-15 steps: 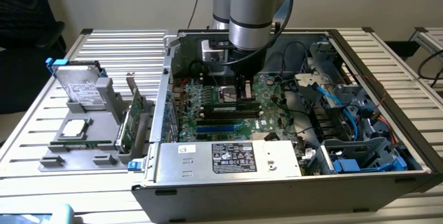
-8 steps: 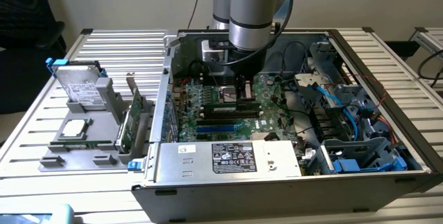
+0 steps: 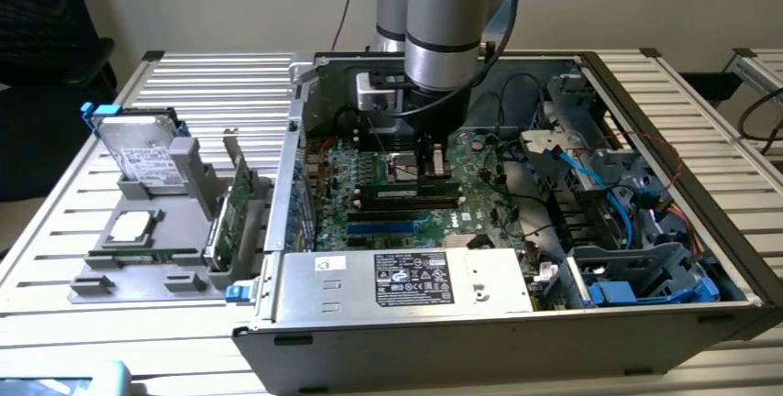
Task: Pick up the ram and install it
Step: 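Insert the ram into the slot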
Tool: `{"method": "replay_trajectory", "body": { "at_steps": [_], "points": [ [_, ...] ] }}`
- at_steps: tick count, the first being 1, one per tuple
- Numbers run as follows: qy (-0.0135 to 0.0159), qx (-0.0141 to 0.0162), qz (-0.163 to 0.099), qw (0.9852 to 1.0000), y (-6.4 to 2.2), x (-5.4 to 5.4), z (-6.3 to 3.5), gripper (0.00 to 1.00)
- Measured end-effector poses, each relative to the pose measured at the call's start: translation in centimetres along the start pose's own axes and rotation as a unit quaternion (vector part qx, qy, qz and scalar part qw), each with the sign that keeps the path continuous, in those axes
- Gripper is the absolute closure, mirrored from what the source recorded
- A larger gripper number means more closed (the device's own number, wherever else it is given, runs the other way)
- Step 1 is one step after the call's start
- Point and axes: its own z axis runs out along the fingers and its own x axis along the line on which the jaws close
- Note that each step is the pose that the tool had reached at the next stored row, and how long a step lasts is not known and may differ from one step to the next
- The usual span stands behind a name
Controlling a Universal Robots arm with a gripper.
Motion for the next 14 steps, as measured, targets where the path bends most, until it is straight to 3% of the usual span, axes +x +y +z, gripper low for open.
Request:
{"method": "replay_trajectory", "body": {
  "at_steps": [14],
  "points": [
    [0.0000, 0.0000, 0.000, 1.0000, -0.01, -0.09, 0.18, 0.86]
  ]
}}
